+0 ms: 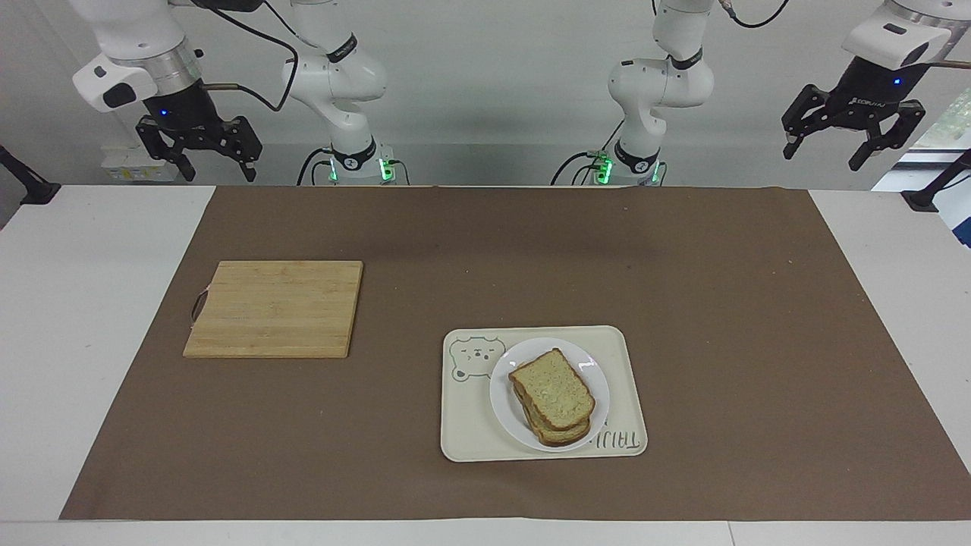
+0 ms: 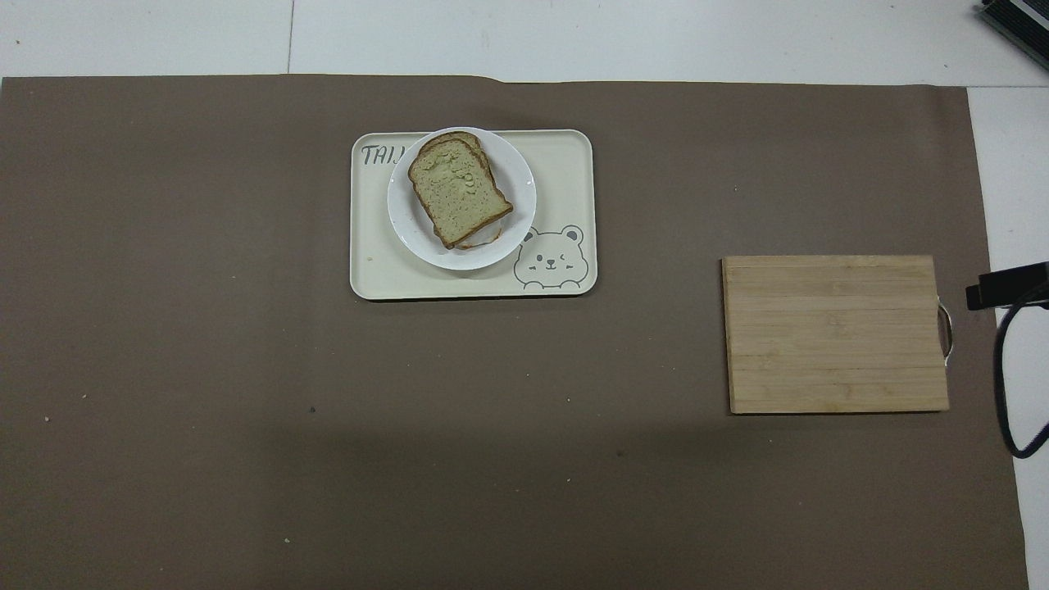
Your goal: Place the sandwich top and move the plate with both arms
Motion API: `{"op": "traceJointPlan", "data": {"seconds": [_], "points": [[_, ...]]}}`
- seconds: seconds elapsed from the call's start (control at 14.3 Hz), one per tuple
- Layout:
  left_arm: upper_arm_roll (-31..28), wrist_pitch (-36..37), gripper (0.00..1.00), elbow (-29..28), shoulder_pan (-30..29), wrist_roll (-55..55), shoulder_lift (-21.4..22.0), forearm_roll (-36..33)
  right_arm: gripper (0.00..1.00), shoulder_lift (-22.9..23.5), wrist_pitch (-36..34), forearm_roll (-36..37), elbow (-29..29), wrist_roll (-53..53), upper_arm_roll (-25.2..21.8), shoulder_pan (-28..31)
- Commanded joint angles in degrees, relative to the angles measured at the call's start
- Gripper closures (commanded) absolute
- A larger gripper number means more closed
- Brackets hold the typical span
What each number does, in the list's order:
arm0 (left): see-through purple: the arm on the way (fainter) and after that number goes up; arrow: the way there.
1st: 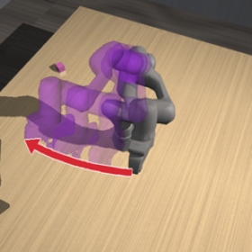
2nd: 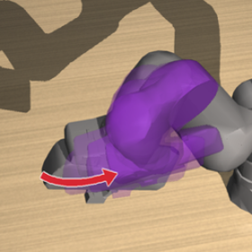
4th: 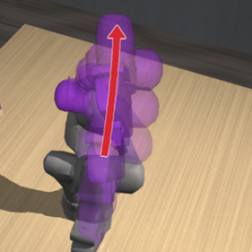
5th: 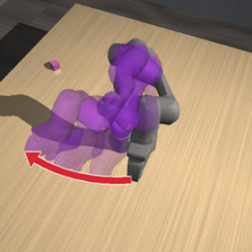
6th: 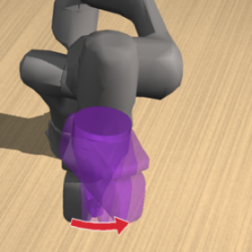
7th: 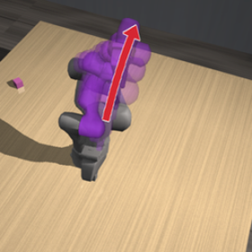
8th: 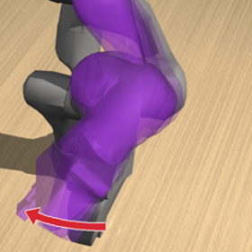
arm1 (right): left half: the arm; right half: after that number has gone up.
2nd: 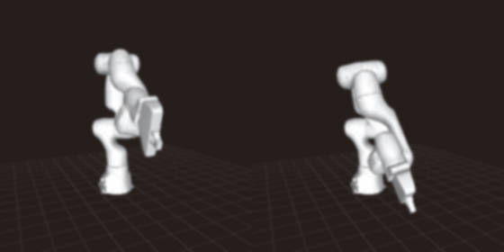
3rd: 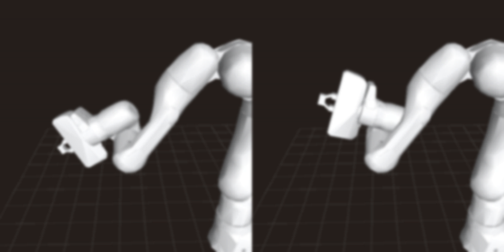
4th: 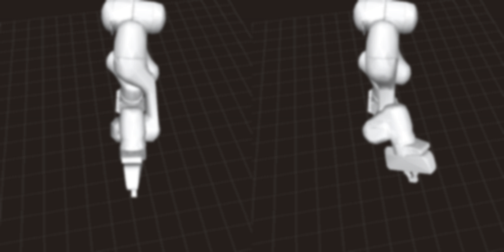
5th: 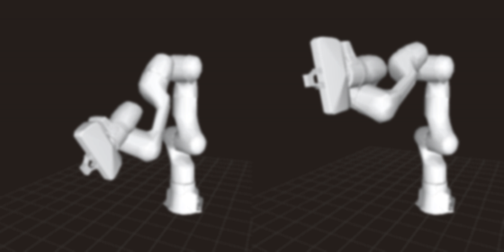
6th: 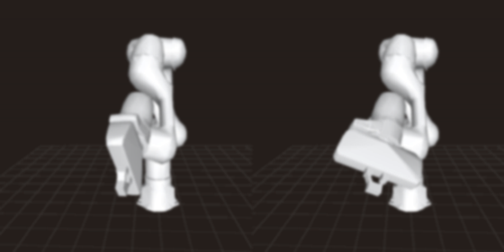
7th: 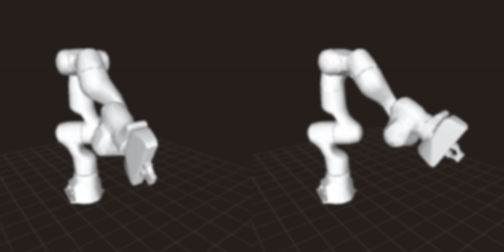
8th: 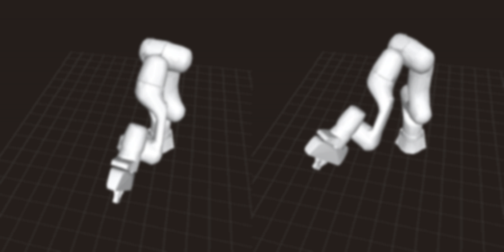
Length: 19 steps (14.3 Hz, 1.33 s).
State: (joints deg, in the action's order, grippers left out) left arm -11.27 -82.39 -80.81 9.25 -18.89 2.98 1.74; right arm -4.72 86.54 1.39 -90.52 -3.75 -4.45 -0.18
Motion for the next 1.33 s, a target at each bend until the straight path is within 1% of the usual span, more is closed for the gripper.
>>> {"op": "traceJointPlan", "data": {"seconds": [0.0,0.07,0.21,0.49,0.63,1.26], "points": [[-0.77,0.21,0.0,-0.75,-0.28,0.7,0.89,-1.3,0.0,-0.37,0.38,0.1,0.0,-0.73,0.23,0.35],[-0.77,0.3,0.0,-0.75,-0.63,0.7,0.8,-1.3,0.0,-0.37,0.38,0.1,-0.09,-0.73,0.23,0.27],[0.19,0.65,0.0,-0.75,-3.44,0.79,0.89,-1.12,0.0,-0.37,0.38,0.1,0.0,-0.73,0.23,0.36],[5.45,1.61,0.0,-0.75,-6.43,4.38,0.98,-1.21,0.0,-0.37,0.38,0.1,-0.09,-0.73,0.23,0.27],[6.61,2.4,0.0,-0.75,-8.19,4.48,1.42,-1.12,0.0,-0.37,0.38,0.1,-0.09,-0.73,0.23,0.27],[6.78,2.93,0.0,-1.54,-7.32,4.57,1.6,-0.77,0.0,-0.37,0.38,0.1,-0.09,-0.73,0.23,0.27]]}}
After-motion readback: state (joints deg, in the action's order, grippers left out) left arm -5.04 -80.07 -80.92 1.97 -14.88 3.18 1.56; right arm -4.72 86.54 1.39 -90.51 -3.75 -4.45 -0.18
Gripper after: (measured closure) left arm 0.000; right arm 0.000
